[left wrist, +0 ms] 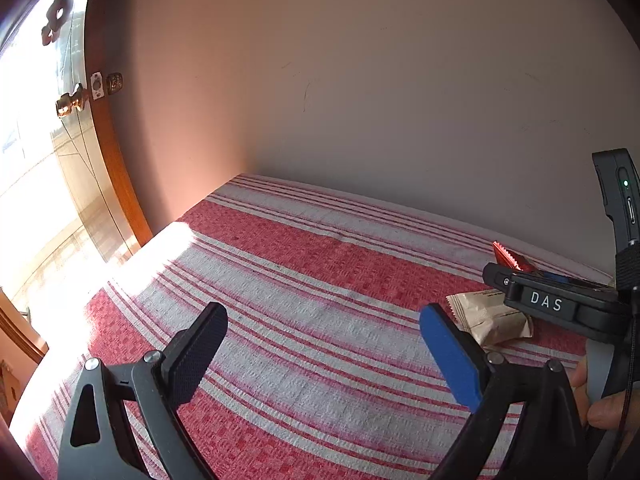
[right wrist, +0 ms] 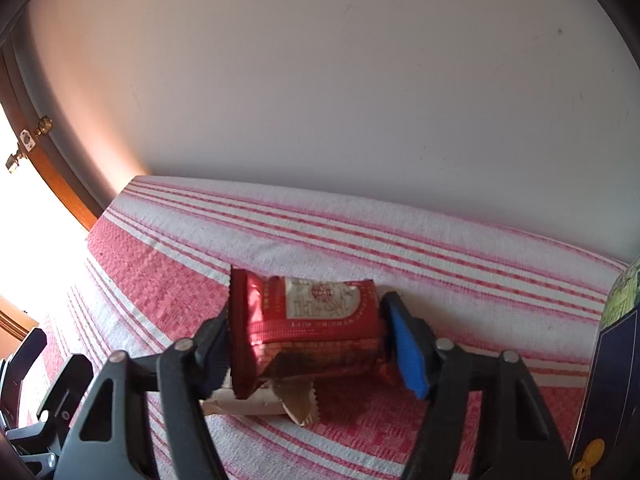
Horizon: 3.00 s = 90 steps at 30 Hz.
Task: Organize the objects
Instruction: 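Move both open tools toward the red packet and cream pastry, then grasp the cream pastry with the left gripper while the right grasps the red packet, then carry the cream pastry and red packet over the tin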
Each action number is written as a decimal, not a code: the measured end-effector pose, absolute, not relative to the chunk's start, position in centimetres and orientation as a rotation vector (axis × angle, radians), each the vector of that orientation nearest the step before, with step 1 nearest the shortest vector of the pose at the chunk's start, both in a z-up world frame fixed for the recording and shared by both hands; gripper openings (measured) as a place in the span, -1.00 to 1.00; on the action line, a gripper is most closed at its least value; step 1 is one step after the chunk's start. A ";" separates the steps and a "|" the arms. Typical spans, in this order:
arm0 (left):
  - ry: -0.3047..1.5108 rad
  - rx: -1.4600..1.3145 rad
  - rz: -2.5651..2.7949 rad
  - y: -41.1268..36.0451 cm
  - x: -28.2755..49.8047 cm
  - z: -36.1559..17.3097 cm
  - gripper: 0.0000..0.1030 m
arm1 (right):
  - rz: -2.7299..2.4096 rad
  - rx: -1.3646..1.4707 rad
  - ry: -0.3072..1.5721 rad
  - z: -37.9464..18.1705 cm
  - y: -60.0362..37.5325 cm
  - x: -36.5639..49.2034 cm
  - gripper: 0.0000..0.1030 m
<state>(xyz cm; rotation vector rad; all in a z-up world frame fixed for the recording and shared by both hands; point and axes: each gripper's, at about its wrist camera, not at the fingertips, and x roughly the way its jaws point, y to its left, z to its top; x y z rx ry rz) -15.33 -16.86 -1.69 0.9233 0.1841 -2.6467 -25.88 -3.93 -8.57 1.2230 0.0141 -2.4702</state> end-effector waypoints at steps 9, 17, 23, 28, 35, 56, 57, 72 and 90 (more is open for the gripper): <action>0.194 0.946 -2.775 -15.3 -15.2 -1.5 0.91 | -2.515 1.036 -0.055 -6.5 1.5 -18.7 0.06; 0.215 1.142 -2.885 -8.8 -19.8 -1.9 0.91 | -2.639 0.898 0.017 -4.8 6.7 -9.2 0.07; 0.140 1.333 -2.743 -5.9 -24.2 -4.5 0.84 | -2.701 0.882 0.047 -5.2 9.5 -5.6 0.08; 0.113 1.307 -2.716 -5.7 -24.2 -4.6 0.48 | -2.668 0.884 0.003 -5.1 9.8 -5.7 0.08; 0.188 1.197 -2.782 -6.1 -23.0 -3.8 -0.03 | -2.724 0.836 0.052 -5.3 9.5 -5.5 0.08; -0.022 0.804 -2.834 -1.7 -11.0 0.2 -0.03 | -2.937 0.645 0.080 -3.7 10.3 -3.9 0.11; -0.021 0.801 -2.839 -1.6 -10.5 0.2 -0.03 | -2.944 0.638 0.086 -3.6 10.4 -3.7 0.11; -0.010 0.753 -2.891 0.5 -5.6 0.1 -0.03 | -2.982 0.640 0.105 -3.4 12.5 -0.8 0.11; -0.004 0.787 -2.944 4.8 -3.3 0.0 -0.03 | -2.993 0.663 0.132 -3.8 16.5 1.3 0.11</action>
